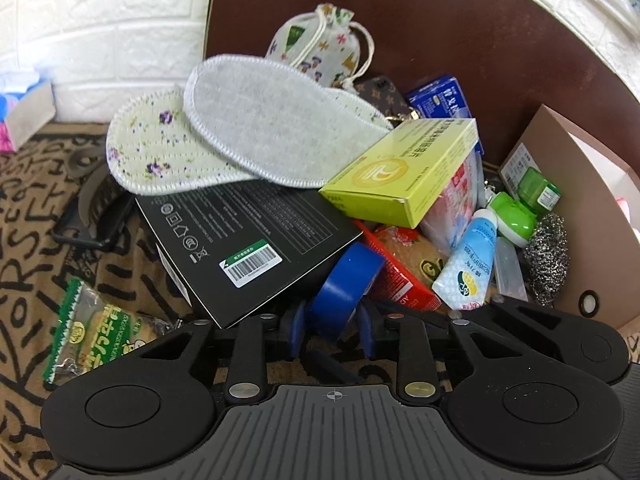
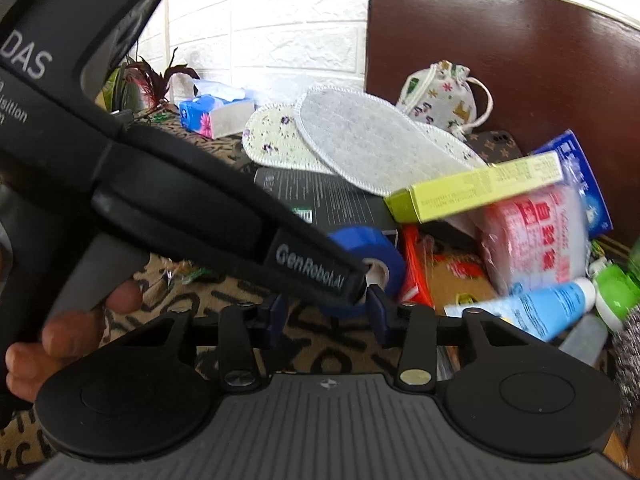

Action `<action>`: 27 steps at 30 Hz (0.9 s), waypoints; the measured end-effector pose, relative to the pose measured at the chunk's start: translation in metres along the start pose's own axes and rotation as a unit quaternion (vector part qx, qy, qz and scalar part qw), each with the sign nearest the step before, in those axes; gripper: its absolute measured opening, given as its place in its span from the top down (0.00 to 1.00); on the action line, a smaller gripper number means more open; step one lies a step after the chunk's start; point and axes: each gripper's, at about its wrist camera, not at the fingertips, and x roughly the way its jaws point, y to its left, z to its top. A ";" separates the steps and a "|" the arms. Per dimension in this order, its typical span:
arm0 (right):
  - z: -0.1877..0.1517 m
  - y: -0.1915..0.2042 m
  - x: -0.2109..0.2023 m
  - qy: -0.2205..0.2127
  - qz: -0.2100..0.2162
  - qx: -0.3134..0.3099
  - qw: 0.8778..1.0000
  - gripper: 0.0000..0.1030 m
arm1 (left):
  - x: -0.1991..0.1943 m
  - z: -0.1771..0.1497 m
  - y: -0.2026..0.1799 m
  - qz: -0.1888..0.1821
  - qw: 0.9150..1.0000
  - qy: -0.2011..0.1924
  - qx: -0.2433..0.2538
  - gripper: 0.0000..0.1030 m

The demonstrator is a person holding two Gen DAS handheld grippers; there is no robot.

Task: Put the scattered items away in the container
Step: 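Grasp the blue tape roll with the left gripper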

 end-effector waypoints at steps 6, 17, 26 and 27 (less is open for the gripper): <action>0.000 0.001 0.008 -0.005 -0.008 -0.018 1.000 0.66 | 0.003 0.001 0.006 0.000 1.000 0.004 -0.017 0.79; -0.011 0.014 -0.046 0.007 0.011 -0.044 0.999 0.67 | -0.041 -0.029 -0.017 -0.031 0.999 0.019 -0.011 0.80; -0.053 0.043 -0.139 0.050 0.027 -0.027 0.998 0.66 | -0.074 -0.094 -0.039 -0.124 0.987 0.095 -0.050 0.59; -0.058 0.043 -0.144 0.053 0.034 -0.018 0.998 0.59 | -0.074 -0.100 -0.039 -0.118 0.987 0.099 -0.051 0.50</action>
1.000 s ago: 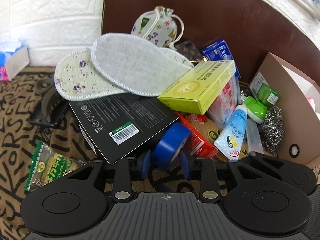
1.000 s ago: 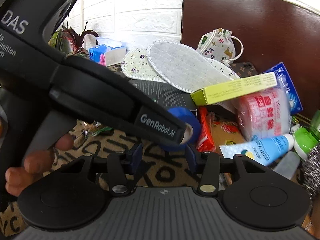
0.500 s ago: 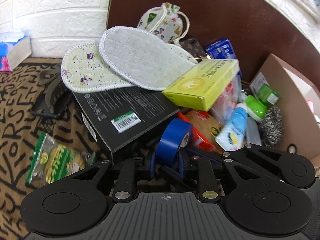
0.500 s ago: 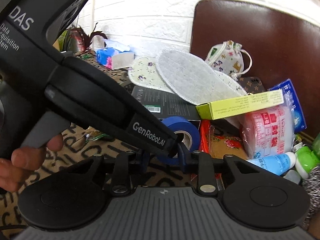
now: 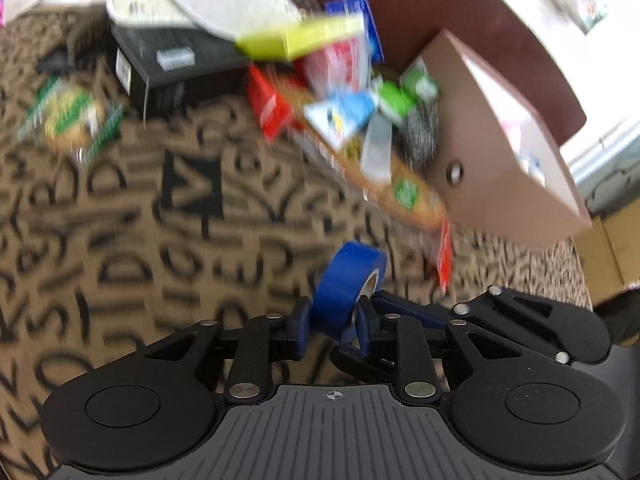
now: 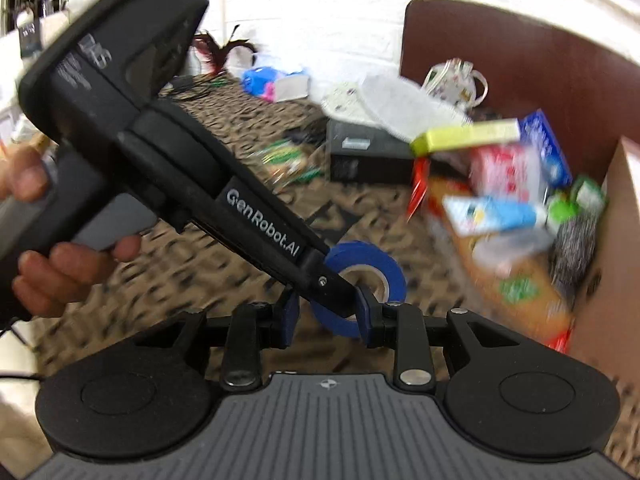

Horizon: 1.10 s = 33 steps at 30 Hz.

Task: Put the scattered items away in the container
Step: 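Grasp the blue tape roll with the left gripper, then lift the tape roll with the left gripper while the right gripper also clamps it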

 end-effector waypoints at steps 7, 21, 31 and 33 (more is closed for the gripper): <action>-0.011 -0.018 -0.013 -0.013 -0.051 0.067 0.996 0.56 | -0.012 -0.011 0.007 0.045 0.998 -0.031 -0.020 0.38; -0.004 -0.027 0.018 -0.021 -0.042 0.135 0.990 0.72 | 0.006 -0.001 0.016 0.053 0.997 -0.042 -0.027 0.61; -0.008 -0.031 0.028 -0.009 -0.036 0.160 0.986 0.78 | 0.010 -0.001 0.007 0.056 0.997 -0.048 0.008 0.58; -0.008 -0.030 0.027 -0.008 -0.037 0.156 0.987 0.78 | 0.010 -0.001 0.005 0.060 0.997 -0.047 0.020 0.59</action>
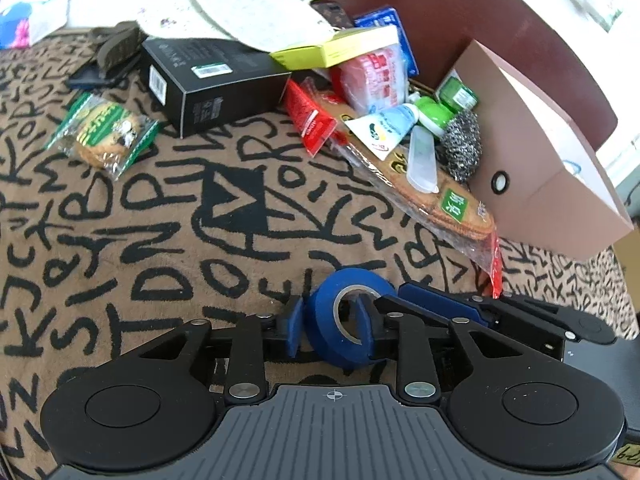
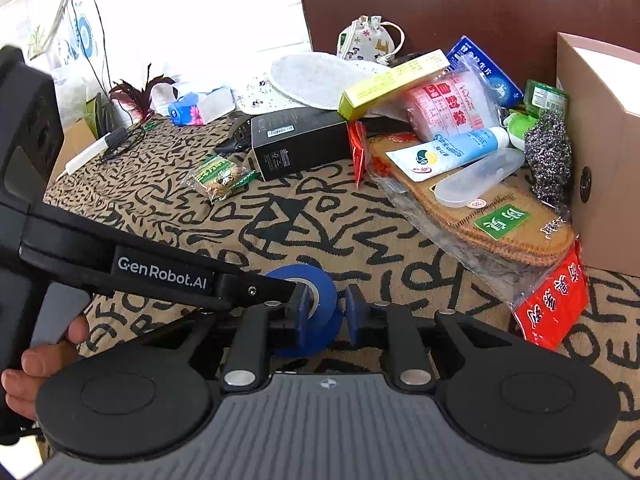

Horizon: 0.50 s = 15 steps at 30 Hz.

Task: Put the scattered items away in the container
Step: 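Lift the tape roll with the left gripper while the right gripper also clamps it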

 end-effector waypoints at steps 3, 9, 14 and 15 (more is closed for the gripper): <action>-0.001 0.001 0.001 0.003 -0.001 -0.005 1.000 0.78 | 0.004 -0.001 -0.001 0.005 1.000 0.003 0.007 0.60; -0.003 0.004 0.003 0.001 -0.005 -0.010 1.000 0.79 | 0.005 -0.002 -0.008 0.026 0.999 -0.002 0.033 0.73; -0.005 0.006 -0.006 0.003 -0.008 -0.015 1.000 0.81 | 0.001 -0.006 -0.014 0.025 0.999 0.005 0.038 0.69; -0.006 0.006 -0.010 0.002 -0.011 -0.019 1.000 0.81 | 0.000 -0.007 -0.019 0.027 0.999 0.007 0.041 0.69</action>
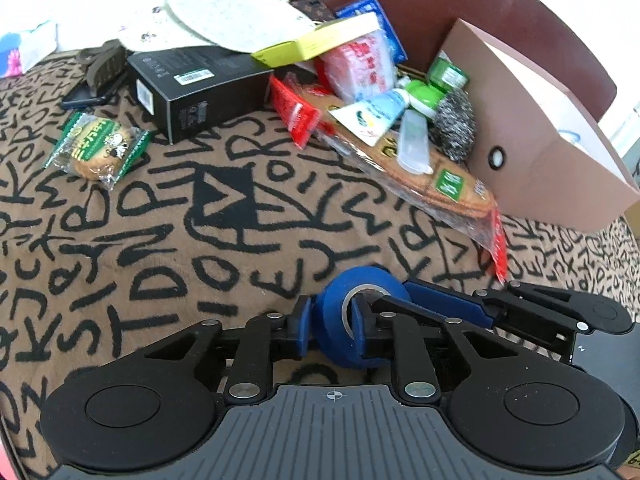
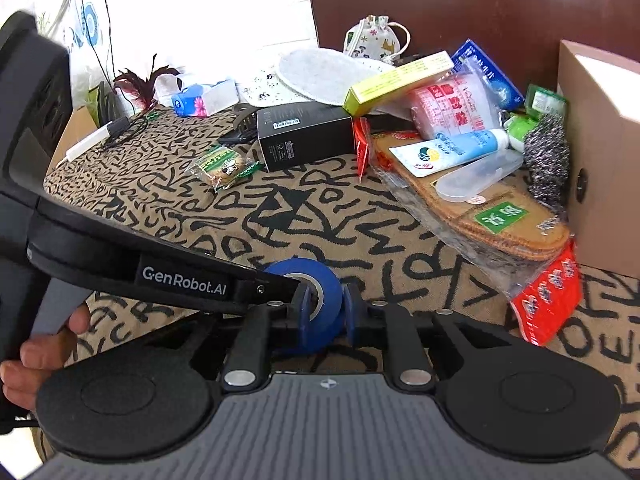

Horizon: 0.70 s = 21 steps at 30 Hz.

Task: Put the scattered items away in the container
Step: 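Lift the tape roll with the left gripper while the right gripper also clamps it, then carry the tape roll over the box and open both grippers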

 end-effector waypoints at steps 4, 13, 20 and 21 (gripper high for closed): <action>-0.005 -0.002 -0.024 -0.014 -0.020 -0.011 1.000 0.83 | -0.006 -0.003 -0.022 -0.013 1.000 0.008 0.004 0.71; 0.007 -0.038 -0.100 -0.097 -0.091 0.008 0.991 0.83 | -0.026 0.024 -0.109 -0.054 0.995 -0.041 0.079 0.71; 0.035 -0.079 -0.137 -0.165 -0.153 0.002 0.974 0.83 | -0.031 0.074 -0.172 -0.094 0.985 -0.081 0.124 0.70; 0.039 -0.086 -0.139 -0.173 -0.160 0.003 0.972 0.83 | -0.030 0.081 -0.178 -0.099 0.983 -0.085 0.127 0.70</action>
